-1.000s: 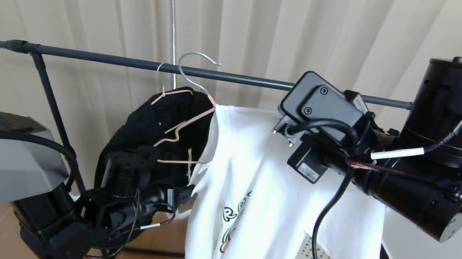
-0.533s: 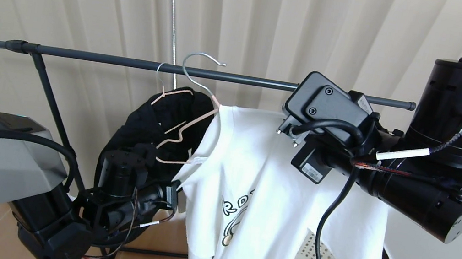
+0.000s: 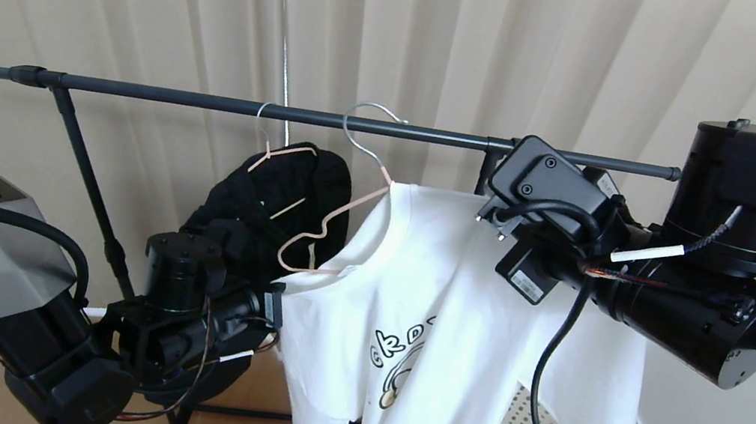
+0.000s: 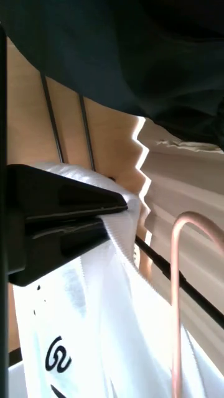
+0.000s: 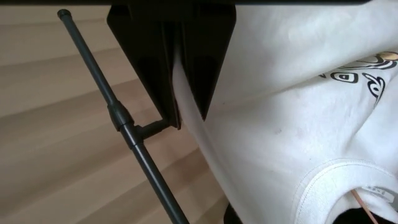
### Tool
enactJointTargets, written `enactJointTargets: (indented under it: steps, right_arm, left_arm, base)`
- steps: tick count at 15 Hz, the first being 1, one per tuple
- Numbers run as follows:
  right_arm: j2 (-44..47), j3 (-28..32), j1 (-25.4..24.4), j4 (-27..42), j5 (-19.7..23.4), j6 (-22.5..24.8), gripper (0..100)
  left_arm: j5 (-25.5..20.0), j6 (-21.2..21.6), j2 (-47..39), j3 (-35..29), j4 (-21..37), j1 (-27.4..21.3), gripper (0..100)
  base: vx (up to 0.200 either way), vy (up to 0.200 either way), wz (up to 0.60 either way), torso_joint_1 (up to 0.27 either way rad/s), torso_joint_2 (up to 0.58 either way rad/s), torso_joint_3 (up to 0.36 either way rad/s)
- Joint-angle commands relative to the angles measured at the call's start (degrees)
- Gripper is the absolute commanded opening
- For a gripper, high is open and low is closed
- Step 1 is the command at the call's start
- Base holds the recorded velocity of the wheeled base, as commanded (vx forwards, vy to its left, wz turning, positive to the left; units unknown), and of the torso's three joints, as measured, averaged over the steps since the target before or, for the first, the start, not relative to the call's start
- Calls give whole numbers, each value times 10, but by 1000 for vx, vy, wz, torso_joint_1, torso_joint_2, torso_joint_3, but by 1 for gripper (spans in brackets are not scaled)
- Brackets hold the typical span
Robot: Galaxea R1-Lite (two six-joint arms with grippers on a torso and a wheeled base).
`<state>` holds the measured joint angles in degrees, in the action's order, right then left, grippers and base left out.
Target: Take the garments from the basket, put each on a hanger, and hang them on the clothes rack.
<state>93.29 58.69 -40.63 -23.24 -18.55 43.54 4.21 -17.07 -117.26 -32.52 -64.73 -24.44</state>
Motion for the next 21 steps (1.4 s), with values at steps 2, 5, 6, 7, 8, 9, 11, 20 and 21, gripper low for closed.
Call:
enactJointTargets:
  steps: [2, 5, 6, 7, 8, 9, 11, 20, 21]
  right_arm:
    - [-3, -11, 18, -3, 1, -1, 0]
    - [-1, -28, 19, -45, 1, -7, 0]
    - [-2, -40, 19, -63, 1, -7, 0]
    - [-3, -44, 19, -72, 1, -8, 0]
    - [-6, -46, 19, -74, 1, -10, 0]
    - [-10, -48, 19, -74, 1, -13, 0]
    - [-20, -56, 19, -74, 1, -12, 0]
    - [-25, -127, 18, -84, 1, -35, 0]
    - [-25, -140, 17, -100, -1, -63, 0]
  left_arm:
    - [-1, 2, 4, -5, 0, 12, 0]
    - [-1, 3, 2, -9, 0, 22, 0]
    - [-2, 5, 0, -10, 0, 26, 0]
    - [-2, 8, -2, -10, 0, 27, 0]
    - [-2, 10, -10, -11, 0, 29, 0]
    - [-2, 10, -13, -16, 0, 32, 0]
    - [-2, 11, -13, -17, 0, 40, 0]
    - [-3, 33, 44, -3, 1, 42, 0]
    - [-3, 41, 59, 4, 1, 37, 0]
  base:
    - [0, 0, 0, 0, 0, 0]
    - [0, 0, 0, 0, 0, 0]
    - [0, 0, 0, 0, 0, 0]
    - [0, 0, 0, 0, 0, 0]
    - [0, 0, 0, 0, 0, 0]
    - [0, 0, 0, 0, 0, 0]
    - [0, 0, 0, 0, 0, 0]
    - [0, 0, 0, 0, 0, 0]
    - [0, 0, 0, 0, 0, 0]
